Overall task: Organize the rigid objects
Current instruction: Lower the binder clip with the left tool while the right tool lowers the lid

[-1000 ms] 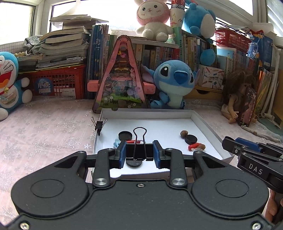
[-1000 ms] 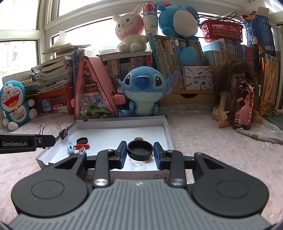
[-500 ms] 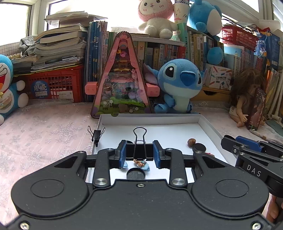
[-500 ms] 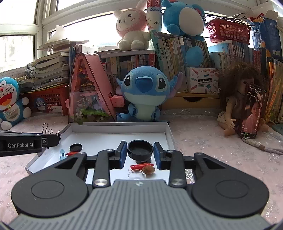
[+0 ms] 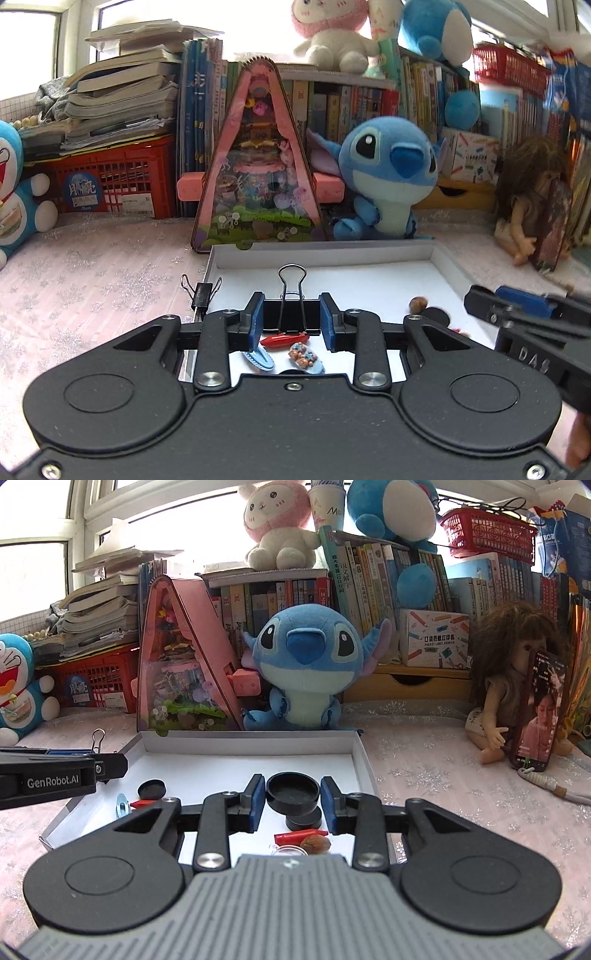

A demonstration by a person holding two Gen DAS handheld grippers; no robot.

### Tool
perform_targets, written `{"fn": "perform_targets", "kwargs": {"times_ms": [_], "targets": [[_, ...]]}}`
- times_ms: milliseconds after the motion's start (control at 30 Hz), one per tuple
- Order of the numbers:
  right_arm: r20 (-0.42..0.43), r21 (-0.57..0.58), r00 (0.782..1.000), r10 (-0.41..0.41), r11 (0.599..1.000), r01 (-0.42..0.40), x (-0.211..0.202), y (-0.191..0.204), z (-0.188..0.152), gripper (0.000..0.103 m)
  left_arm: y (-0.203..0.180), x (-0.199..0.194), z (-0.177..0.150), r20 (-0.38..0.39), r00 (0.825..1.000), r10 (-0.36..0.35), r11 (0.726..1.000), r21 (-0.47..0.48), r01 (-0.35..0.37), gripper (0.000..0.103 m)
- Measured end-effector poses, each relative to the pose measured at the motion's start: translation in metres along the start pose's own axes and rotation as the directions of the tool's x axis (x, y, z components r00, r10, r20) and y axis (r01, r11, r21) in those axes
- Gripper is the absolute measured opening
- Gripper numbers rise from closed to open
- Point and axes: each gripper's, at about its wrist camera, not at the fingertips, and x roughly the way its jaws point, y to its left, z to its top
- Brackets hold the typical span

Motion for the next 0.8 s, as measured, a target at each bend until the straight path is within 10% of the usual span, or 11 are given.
{"fn": "perform_targets", "kwargs": {"times_ms": [800], "targets": [[-0.129,0.102,0.991,0.022,0.995,-0.009,0.062,-0.018,0.022,0.038,0.015,0.064,0.021,-0.095,0.995,0.018,0.997,-0.077,-0.025,0.029]]}}
